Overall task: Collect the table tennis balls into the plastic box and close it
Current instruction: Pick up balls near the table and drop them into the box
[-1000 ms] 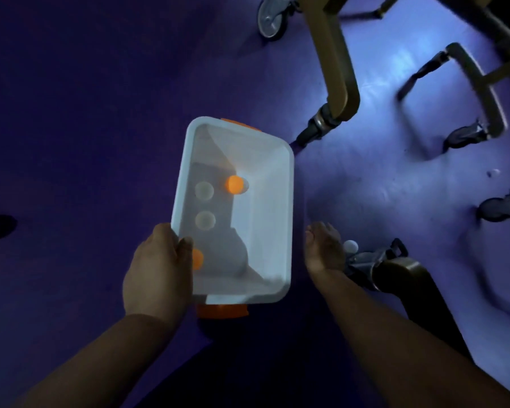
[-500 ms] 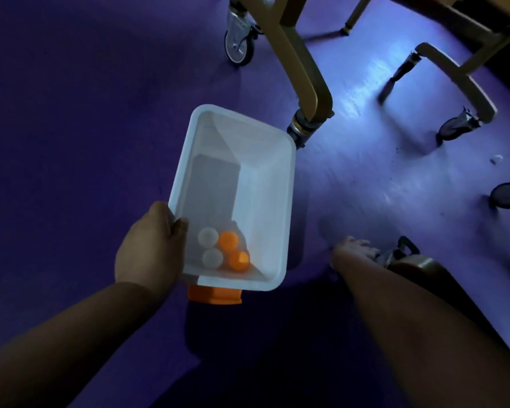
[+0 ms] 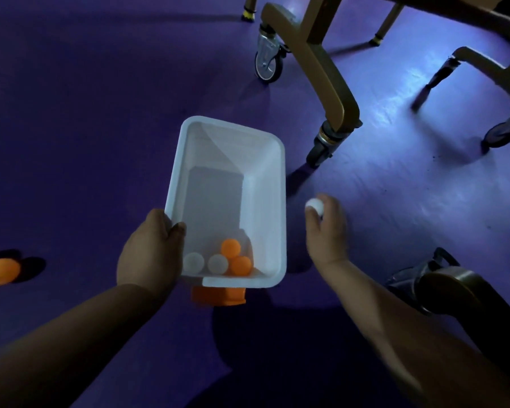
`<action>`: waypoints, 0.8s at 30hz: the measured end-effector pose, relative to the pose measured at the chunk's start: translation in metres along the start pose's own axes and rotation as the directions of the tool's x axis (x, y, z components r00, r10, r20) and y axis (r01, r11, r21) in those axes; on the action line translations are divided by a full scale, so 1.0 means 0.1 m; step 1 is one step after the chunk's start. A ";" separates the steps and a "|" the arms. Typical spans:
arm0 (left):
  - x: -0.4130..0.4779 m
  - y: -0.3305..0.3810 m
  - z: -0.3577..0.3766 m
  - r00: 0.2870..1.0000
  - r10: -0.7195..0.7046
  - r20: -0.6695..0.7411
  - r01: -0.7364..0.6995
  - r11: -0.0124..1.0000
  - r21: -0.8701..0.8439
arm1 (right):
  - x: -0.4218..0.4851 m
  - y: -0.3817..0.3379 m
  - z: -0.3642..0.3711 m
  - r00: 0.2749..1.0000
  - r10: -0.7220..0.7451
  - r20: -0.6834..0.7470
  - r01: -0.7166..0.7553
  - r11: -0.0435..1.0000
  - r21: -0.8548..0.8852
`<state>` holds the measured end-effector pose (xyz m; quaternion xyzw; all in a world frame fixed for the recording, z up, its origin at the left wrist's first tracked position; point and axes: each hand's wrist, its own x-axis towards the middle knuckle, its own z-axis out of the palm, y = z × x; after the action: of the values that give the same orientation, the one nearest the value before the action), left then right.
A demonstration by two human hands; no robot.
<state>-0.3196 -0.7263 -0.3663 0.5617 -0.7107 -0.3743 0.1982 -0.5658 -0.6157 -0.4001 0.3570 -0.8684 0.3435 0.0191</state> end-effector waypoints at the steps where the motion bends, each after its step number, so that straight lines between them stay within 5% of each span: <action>1: 0.00 -0.02 -0.02 1.000 -0.014 -0.002 0.014 1.000 0.001 | -0.05 -0.23 -0.01 0.999 -0.020 -0.027 0.025 0.982 0.186; 4: 0.01 -0.12 -0.09 0.999 -0.051 -0.001 0.051 0.999 0.003 | -0.19 -0.82 -0.06 0.984 -0.168 -0.055 0.176 0.891 0.418; 8: 0.01 -0.24 -0.22 0.990 -0.143 -0.016 0.142 0.989 -0.043 | -0.30 -1.24 0.00 0.899 -0.394 0.193 0.352 0.910 0.218; 13: 0.05 -0.37 -0.45 0.968 -0.246 -0.052 0.242 0.968 -0.071 | -0.47 -1.48 0.28 0.915 -0.220 0.339 0.266 0.959 -0.095; 20: 0.13 -0.68 -0.85 0.956 -0.290 -0.049 0.286 0.955 -0.082 | -0.60 -1.87 0.63 0.889 -0.142 0.434 0.208 0.972 -0.107; 24: 0.15 -0.93 -1.05 0.981 -0.194 0.024 0.195 0.980 -0.051 | -0.61 -1.97 0.83 0.896 -0.205 0.393 0.249 0.966 -0.063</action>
<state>-0.1897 -0.7814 -0.3709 0.6194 -0.6441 -0.4158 0.1688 -0.3778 -0.7302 -0.3655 0.5146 -0.8254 0.2134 -0.0913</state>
